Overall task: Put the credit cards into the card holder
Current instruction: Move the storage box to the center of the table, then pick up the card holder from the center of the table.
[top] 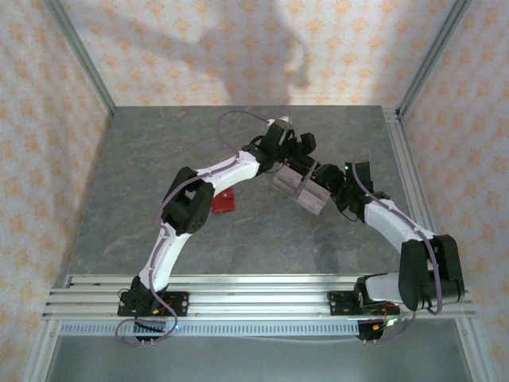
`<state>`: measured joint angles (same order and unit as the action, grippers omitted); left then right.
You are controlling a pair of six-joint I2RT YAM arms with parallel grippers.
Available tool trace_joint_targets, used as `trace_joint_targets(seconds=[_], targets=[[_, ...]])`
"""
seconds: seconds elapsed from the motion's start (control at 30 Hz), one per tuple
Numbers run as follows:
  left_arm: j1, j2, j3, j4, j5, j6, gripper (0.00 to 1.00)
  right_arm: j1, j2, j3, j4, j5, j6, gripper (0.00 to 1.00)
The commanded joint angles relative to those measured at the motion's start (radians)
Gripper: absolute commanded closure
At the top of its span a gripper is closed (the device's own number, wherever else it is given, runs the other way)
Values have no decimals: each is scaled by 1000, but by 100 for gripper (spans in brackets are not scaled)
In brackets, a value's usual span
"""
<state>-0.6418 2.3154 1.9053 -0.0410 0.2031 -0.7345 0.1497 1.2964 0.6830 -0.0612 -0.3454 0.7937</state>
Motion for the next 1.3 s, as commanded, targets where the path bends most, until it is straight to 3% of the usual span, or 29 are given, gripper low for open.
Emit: trace_joint_targets(seconds=[0.0, 0.13, 0.27, 0.47, 0.57, 0.8, 1.03, 1.27], targets=[[-9, 16, 64, -70, 17, 19, 0, -4, -72, 10, -77, 115, -24, 1], [0, -14, 52, -73, 8, 40, 0, -6, -201, -10, -130, 197, -53, 1], [22, -72, 6, -59, 1, 40, 0, -16, -333, -48, -122, 190, -66, 0], [70, -264, -168, 28, -52, 35, 0, -16, -362, 39, -178, 14, -157, 26], [110, -396, -269, 11, -85, 44, 0, 11, -277, 166, -295, -74, -237, 38], [243, -699, -464, -307, -206, 94, 0, 318, 32, 485, -518, 68, -382, 39], [407, -951, -749, -423, -215, 77, 0, 533, 407, 759, -592, 138, -435, 41], [589, -1068, -933, -453, -137, 29, 0, 667, 787, 1155, -798, 248, -493, 45]])
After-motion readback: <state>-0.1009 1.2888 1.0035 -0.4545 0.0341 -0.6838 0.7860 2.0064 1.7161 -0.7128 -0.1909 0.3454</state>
